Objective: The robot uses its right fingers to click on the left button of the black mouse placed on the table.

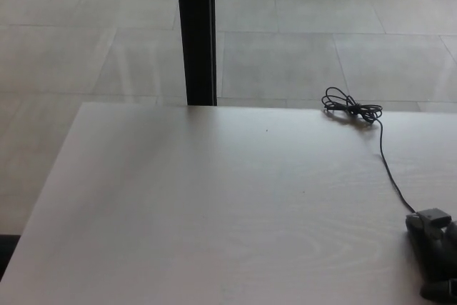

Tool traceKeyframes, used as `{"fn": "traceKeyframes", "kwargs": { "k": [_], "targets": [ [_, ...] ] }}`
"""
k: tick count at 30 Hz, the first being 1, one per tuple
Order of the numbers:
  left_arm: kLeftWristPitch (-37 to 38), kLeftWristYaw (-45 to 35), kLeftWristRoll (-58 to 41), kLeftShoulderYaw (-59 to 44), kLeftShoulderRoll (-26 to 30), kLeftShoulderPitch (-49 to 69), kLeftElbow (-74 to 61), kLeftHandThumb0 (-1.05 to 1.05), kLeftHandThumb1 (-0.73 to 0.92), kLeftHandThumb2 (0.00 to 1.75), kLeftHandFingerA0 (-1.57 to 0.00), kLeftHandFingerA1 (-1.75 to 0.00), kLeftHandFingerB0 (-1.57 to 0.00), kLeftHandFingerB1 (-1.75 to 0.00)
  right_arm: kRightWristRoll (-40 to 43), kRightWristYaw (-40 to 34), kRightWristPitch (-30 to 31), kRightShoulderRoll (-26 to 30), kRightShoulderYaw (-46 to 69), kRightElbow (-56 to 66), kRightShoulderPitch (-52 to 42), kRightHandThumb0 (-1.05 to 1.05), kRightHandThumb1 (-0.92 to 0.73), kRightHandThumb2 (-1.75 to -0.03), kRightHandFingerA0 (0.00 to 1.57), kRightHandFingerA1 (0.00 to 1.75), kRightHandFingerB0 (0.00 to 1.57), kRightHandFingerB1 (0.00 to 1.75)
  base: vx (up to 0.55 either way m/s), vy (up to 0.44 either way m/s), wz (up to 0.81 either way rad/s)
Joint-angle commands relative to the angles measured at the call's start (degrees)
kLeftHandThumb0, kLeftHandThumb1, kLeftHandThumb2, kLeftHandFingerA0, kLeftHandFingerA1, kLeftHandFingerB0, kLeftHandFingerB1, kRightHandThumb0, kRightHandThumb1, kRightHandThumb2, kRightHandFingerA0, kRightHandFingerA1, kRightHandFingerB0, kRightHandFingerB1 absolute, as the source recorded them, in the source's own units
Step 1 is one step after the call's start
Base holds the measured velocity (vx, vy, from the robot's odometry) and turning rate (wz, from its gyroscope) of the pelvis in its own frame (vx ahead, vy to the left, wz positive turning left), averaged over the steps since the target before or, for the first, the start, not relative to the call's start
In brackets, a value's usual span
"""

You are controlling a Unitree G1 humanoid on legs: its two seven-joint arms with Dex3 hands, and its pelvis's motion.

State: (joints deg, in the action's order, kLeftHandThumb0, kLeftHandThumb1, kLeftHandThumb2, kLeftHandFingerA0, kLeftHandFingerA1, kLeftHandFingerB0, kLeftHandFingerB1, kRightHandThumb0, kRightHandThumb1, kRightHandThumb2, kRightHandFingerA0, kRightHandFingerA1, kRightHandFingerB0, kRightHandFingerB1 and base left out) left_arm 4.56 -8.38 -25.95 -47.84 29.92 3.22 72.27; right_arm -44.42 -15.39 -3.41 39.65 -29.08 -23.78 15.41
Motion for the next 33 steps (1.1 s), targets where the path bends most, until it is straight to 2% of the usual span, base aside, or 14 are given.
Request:
{"fn": "traceKeyframes", "kwargs": {
  "k": [1,2,4,8,11,13,14,18,19,20,21,26,27,33],
  "targets": [
    [1.76,-0.76,-0.74,0.48,1.44,0.38,-0.17,-0.88,0.92,0.8,-0.53,-0.65,-0.38,-0.45,-1.72,-1.13,-1.05,0.5,1.47,-1.61,-0.97,-0.63,-0.65,-0.63,0.73,1.4,0.5,0.37,0.0,0.0,0.0],
    [1.36,-0.68,-1.04,0.31,1.45,0.25,-0.25,-0.88,0.92,0.79,-0.54,-0.65,-0.37,-0.44,-1.72,-1.09,-1.09,0.31,1.6,-1.75,-0.96,-0.68,-0.57,-0.96,0.86,1.23,0.43,0.52,0.0,0.0,0.0],
    [1.36,-1.13,-1.36,0.15,1.37,0.28,-0.27,-0.88,0.92,0.79,-0.54,-0.64,-0.34,-0.43,-2.37,-1.73,-1.08,-0.15,1.28,-2.64,-0.93,-0.63,-0.67,-0.64,0.77,1.51,0.51,0.38,0.0,0.0,0.0],
    [0.29,-0.85,-2.45,-0.87,1.54,-0.38,0.45,-0.92,0.92,0.75,-0.49,-0.61,-0.38,-0.45,-1.78,1.65,-0.19,-0.76,1.19,-2.3,-1.52,-0.67,-0.61,-1.01,0.72,0.99,0.42,0.54,0.0,0.0,0.0],
    [0.68,-0.53,-2.09,-0.35,1.57,-0.4,0.1,-0.89,0.92,0.77,-0.52,-0.63,-0.35,-0.43,-0.59,2.01,-0.55,-1.93,1.85,-2.95,-2.03,-0.66,-0.69,-0.65,0.79,1.5,0.54,0.4,0.0,0.0,0.0],
    [1.23,-0.61,-1.84,0.07,1.46,-0.2,-0.16,-0.92,0.92,0.81,-0.49,-0.64,-0.37,-0.47,0.31,2.55,-0.82,-2.69,2.26,-4.08,-2.33,-0.67,-0.57,-0.95,0.95,1.01,0.48,0.54,0.0,0.0,0.0],
    [1.15,-0.25,-1.58,0.39,1.49,-0.22,-0.19,-0.89,0.92,0.79,-0.53,-0.63,-0.37,-0.44,0.85,2.23,-1.63,-3.21,2.4,-5.65,-2.38,-0.67,-0.71,-0.62,0.89,1.21,0.57,0.39,0.0,0.0,0.0],
    [1.62,-0.65,-2.17,0.21,1.22,0.15,-0.27,-0.9,0.92,0.78,-0.51,-0.64,-0.37,-0.46,-0.55,1.82,-2.33,-3.84,1.63,-8.25,-2.07,-0.68,-0.72,-0.62,0.78,1.05,0.57,0.39,0.0,0.0,0.0],
    [1.62,-0.57,-2.35,0.04,1.21,0.22,-0.24,-0.87,0.76,1.16,-0.53,-0.69,-0.34,-0.55,-0.33,1.59,-2.82,-3.98,1.68,-8.62,-2.24,-0.69,-0.72,-0.62,0.76,1.09,0.58,0.39,0.0,0.0,0.0],
    [1.06,-0.67,-2.94,-0.45,1.27,0.14,-0.16,-0.9,0.92,0.75,-0.55,-0.65,-0.37,-0.44,0.25,2.42,-3.25,-3.89,1.79,-8.51,-2.79,-0.68,-0.73,-0.63,0.66,1.12,0.57,0.4,0.0,0.0,0.0],
    [0.56,-0.61,-3.23,-0.68,1.37,0.03,-0.08,-0.87,0.75,1.15,-0.53,-0.68,-0.34,-0.54,0.16,2.42,-3.54,-3.8,1.68,-8.68,-3.01,-0.69,-0.73,-0.63,0.73,1.17,0.58,0.41,0.0,0.0,0.0],
    [1.04,-0.23,-2.79,-0.1,1.26,0.0,-0.18,-0.94,0.81,0.89,-0.52,-0.65,-0.39,-0.5,-0.05,1.8,-4.4,-4.0,1.52,-10.46,-3.56,-0.67,-0.68,-0.64,0.67,1.27,0.56,0.4,0.0,0.0,0.0],
    [0.86,-0.11,-2.79,-0.03,1.32,-0.05,-0.28,-0.89,0.92,0.78,-0.5,-0.61,-0.4,-0.45,0.06,1.97,-4.3,-4.25,1.5,-10.96,-3.63,-0.67,-0.61,-1.0,0.73,1.15,0.46,0.54,0.0,0.0,0.0],
    [1.27,-0.98,-2.74,0.41,1.43,0.0,-0.43,-0.89,0.92,0.8,-0.53,-0.62,-0.38,-0.44,-0.54,1.51,-4.92,-4.58,0.91,-12.59,-3.43,-0.65,-0.69,-0.65,0.6,1.42,0.57,0.39,0.0,0.0,0.0]
  ]
}}
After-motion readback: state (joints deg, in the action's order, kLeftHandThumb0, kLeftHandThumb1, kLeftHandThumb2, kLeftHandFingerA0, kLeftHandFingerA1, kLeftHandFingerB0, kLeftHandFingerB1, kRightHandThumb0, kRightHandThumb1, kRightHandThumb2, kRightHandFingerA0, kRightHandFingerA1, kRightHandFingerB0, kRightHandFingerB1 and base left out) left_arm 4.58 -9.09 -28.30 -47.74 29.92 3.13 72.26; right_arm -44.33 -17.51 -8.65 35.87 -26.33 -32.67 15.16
